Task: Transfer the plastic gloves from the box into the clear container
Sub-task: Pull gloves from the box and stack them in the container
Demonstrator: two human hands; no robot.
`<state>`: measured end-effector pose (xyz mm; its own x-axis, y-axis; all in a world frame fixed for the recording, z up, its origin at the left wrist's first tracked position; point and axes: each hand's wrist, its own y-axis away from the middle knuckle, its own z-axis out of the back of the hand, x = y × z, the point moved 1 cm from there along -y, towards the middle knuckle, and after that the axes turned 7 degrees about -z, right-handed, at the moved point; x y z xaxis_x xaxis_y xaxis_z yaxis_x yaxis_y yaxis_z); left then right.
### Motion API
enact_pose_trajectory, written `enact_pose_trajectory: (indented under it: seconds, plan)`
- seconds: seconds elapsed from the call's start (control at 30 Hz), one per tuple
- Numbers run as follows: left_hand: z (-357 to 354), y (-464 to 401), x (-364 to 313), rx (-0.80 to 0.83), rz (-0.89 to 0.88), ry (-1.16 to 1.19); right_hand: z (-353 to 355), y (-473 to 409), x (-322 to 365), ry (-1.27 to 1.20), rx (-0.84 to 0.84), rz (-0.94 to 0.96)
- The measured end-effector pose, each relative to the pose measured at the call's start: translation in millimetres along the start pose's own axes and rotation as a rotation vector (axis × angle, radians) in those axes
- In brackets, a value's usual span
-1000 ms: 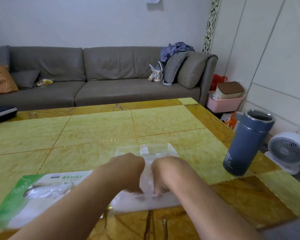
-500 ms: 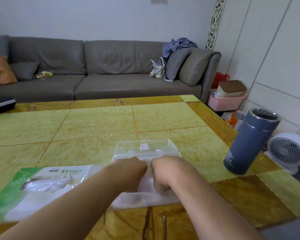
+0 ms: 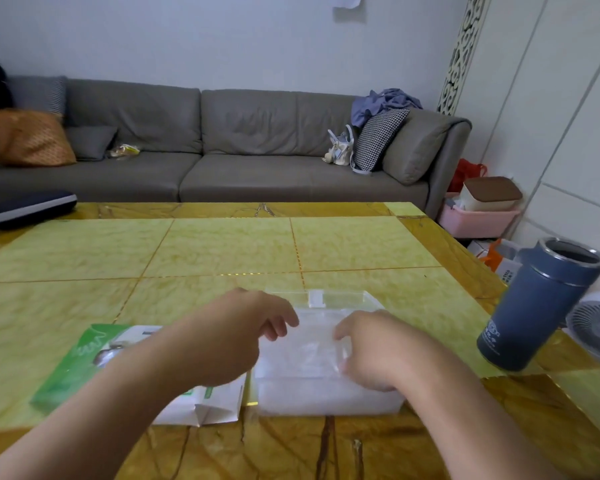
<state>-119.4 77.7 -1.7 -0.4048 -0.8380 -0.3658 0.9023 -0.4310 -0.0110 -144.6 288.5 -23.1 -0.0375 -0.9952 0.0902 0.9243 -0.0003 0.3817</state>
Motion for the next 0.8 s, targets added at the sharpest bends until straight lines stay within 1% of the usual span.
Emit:
enact_pose_trajectory:
  seconds: [0.1, 0.13, 0.2, 0.27, 0.3, 0.33, 0.37, 0.4, 0.47, 0.53, 0.6, 0.67, 0.8]
  plan:
    - [6.8, 27.5, 36.0, -0.268, 0.162, 0.105, -1.2, 10.2, 1.2, -0.011, -0.077, 0.004]
    - [7.0, 37.5, 48.0, -0.348, 0.219, 0.119, 0.1, 11.9, 1.1, -0.016, -0.133, -0.01]
    - [2.8, 60.4, 76.6, -0.448, 0.322, 0.089, 5.4, 19.1, 5.9, 0.003, -0.271, -0.044]
    - [-5.1, 83.4, 104.1, -0.455, 0.417, 0.044, 11.4, 28.5, 19.4, 0.054, -0.433, -0.047]
    - [-9.2, 90.9, 114.1, -0.416, 0.451, 0.025, 13.0, 34.3, 28.5, 0.055, -0.511, -0.02]
    - [-11.5, 95.4, 120.6, -0.363, 0.47, 0.022, 11.9, 39.5, 40.8, 0.028, -0.566, 0.044]
    - [-12.4, 101.1, 125.6, -0.323, 0.479, 0.041, 8.8, 45.2, 59.5, -0.018, -0.593, 0.15]
    - [-11.6, 103.0, 127.2, -0.303, 0.472, 0.074, 4.3, 50.0, 79.0, -0.078, -0.583, 0.275]
    - [-9.0, 106.5, 129.5, -0.297, 0.457, 0.146, -7.2, 55.5, 126.0, -0.179, -0.457, 0.512]
    - [-6.4, 106.7, 129.9, -0.317, 0.449, 0.166, -24.6, 46.5, 168.8, -0.161, -0.314, 0.628]
    - [-5.7, 107.0, 132.1, -0.364, 0.441, 0.135, -44.2, 29.1, 201.8, -0.115, -0.245, 0.645]
    - [-5.4, 105.2, 132.5, -0.397, 0.437, 0.122, -58.1, 13.4, 217.6, -0.116, -0.235, 0.631]
    - [0.1, 106.9, 138.2, -0.496, 0.422, 0.308, -61.1, -1.1, 223.7, -0.294, -0.186, 0.535]
